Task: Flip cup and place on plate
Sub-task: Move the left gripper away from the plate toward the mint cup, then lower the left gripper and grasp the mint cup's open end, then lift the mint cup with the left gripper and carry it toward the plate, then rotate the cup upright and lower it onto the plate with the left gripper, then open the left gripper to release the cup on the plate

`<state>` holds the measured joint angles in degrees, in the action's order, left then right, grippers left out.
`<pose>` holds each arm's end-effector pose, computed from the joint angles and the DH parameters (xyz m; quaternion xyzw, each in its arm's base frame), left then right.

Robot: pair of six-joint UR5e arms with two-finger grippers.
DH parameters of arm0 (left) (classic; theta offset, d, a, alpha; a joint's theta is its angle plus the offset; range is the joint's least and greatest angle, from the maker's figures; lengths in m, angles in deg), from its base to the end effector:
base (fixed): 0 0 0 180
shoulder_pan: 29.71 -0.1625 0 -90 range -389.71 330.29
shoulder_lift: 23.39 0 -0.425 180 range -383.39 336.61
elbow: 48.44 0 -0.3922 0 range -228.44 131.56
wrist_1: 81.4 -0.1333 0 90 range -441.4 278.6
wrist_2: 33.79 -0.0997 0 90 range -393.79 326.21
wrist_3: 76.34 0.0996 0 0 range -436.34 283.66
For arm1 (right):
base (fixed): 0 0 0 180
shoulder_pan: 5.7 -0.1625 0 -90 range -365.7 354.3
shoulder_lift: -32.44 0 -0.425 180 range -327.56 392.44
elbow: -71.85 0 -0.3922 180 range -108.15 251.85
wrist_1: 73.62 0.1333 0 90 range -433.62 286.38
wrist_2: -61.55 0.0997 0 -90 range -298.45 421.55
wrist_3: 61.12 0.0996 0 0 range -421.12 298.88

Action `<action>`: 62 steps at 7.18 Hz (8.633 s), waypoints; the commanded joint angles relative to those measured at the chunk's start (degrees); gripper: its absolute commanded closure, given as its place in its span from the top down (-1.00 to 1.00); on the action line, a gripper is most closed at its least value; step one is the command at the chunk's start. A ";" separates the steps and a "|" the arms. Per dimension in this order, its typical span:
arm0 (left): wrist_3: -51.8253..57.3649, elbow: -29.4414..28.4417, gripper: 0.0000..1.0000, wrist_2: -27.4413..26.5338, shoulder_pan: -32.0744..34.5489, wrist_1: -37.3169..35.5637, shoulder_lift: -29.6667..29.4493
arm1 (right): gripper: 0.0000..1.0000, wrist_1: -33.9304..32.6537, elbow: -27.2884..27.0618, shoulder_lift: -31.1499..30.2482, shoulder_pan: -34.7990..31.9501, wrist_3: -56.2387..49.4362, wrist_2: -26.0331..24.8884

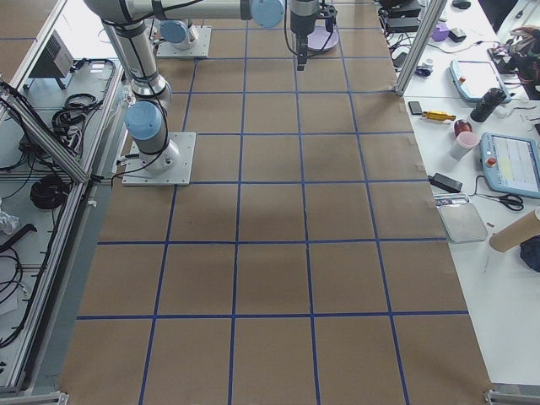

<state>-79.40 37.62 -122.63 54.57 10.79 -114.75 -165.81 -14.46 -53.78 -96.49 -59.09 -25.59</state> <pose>-0.0846 -0.5133 0.5061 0.0765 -0.9970 0.0036 0.0100 0.1455 -0.5215 0.4902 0.0104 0.9995 -0.0177 0.0254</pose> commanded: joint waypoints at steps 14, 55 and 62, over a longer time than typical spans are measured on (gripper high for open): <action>54.44 -0.81 0.99 12.81 -44.81 7.12 -23.31 | 1.00 0.00 0.00 0.00 0.00 0.08 0.04; 41.91 -6.78 -0.57 -7.66 -0.18 -13.00 -30.89 | 1.00 0.00 0.00 0.00 0.00 -0.01 -0.05; 24.04 -7.22 0.77 -3.04 0.44 -2.74 -15.11 | 1.00 0.00 0.00 0.00 0.00 0.08 -0.05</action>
<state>-48.90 30.24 -128.34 54.87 5.34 -134.35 -165.81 -14.46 -53.78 -96.49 -59.01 -25.63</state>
